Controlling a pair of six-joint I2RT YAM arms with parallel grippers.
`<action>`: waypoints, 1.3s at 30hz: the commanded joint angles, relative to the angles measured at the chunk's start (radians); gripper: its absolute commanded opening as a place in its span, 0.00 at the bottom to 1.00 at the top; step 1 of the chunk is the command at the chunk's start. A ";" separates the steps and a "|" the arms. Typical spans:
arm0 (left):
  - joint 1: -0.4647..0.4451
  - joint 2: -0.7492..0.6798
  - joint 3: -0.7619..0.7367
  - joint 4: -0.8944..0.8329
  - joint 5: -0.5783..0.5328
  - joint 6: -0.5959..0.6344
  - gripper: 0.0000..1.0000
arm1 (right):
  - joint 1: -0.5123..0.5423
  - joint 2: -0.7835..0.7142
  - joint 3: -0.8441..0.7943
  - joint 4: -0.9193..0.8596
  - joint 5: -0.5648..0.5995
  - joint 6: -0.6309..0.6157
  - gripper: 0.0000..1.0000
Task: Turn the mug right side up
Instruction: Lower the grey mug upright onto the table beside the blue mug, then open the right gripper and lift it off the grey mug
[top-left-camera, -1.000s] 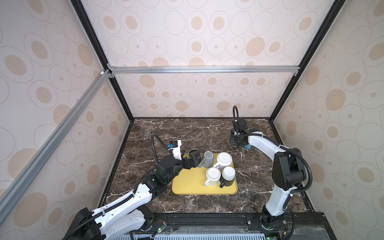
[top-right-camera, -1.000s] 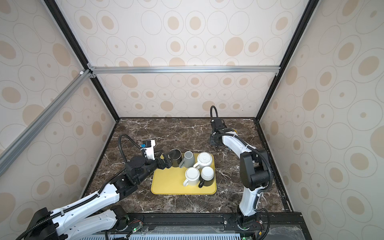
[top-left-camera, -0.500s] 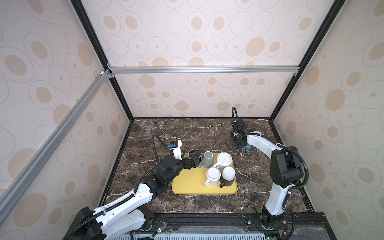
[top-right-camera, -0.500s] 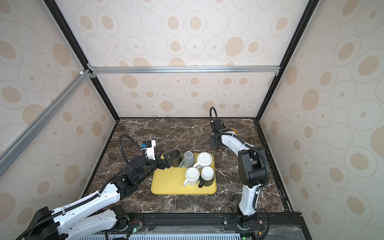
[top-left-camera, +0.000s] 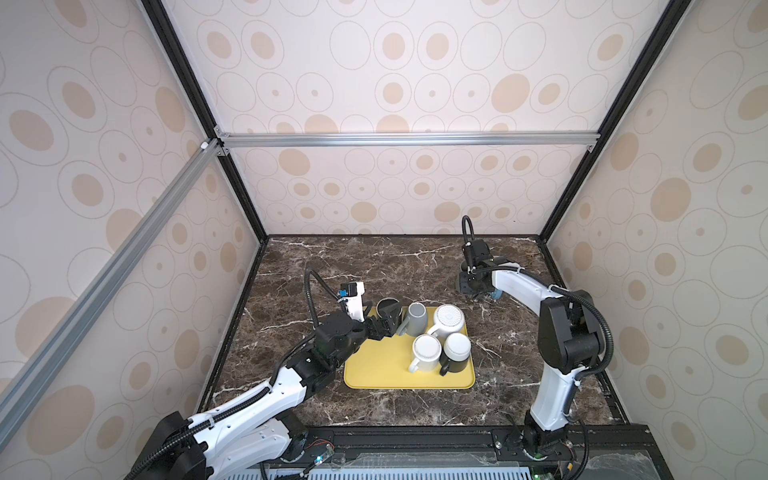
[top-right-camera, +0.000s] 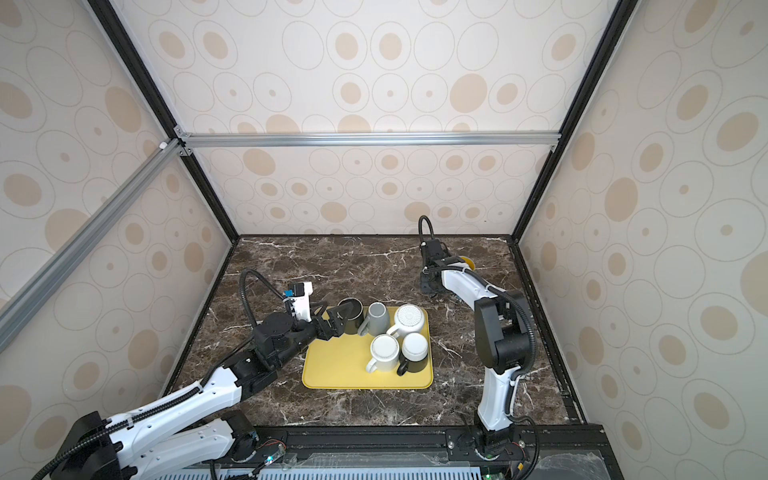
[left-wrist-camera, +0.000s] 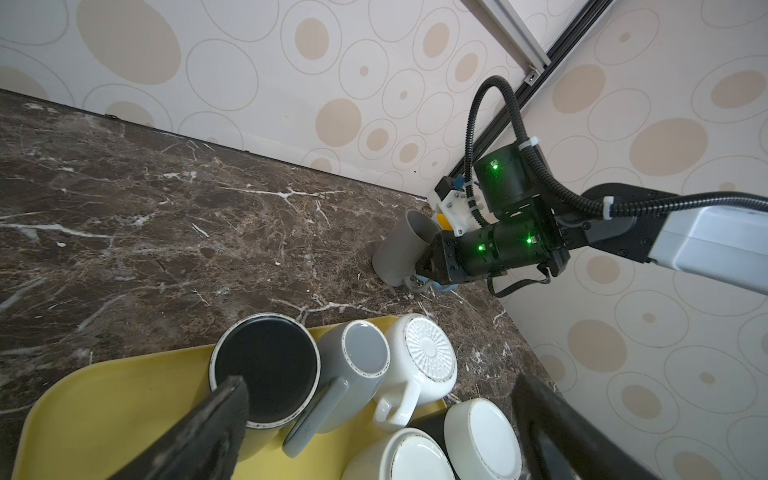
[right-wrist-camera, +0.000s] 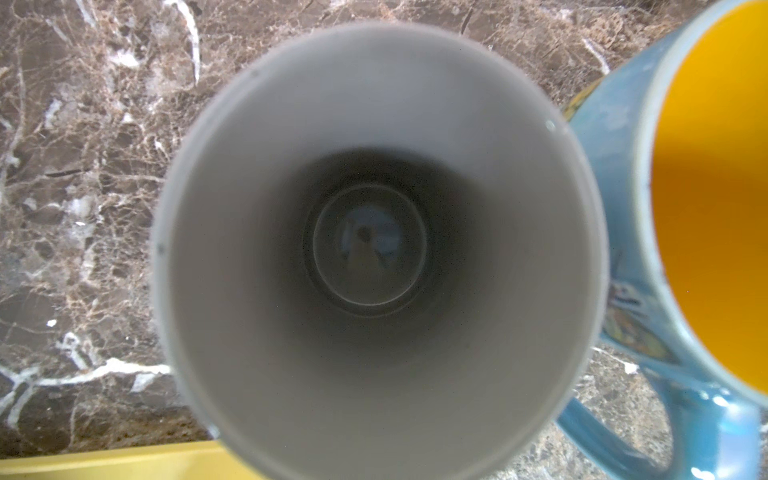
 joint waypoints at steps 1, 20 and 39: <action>0.008 0.008 -0.002 0.034 0.006 -0.011 1.00 | -0.003 -0.002 0.027 0.045 0.046 -0.008 0.00; 0.010 -0.010 -0.018 0.041 -0.005 -0.018 1.00 | -0.003 -0.018 0.017 0.034 0.043 0.010 0.18; 0.008 -0.062 -0.010 -0.047 -0.086 0.050 0.99 | -0.001 -0.320 -0.066 -0.091 0.023 0.006 0.60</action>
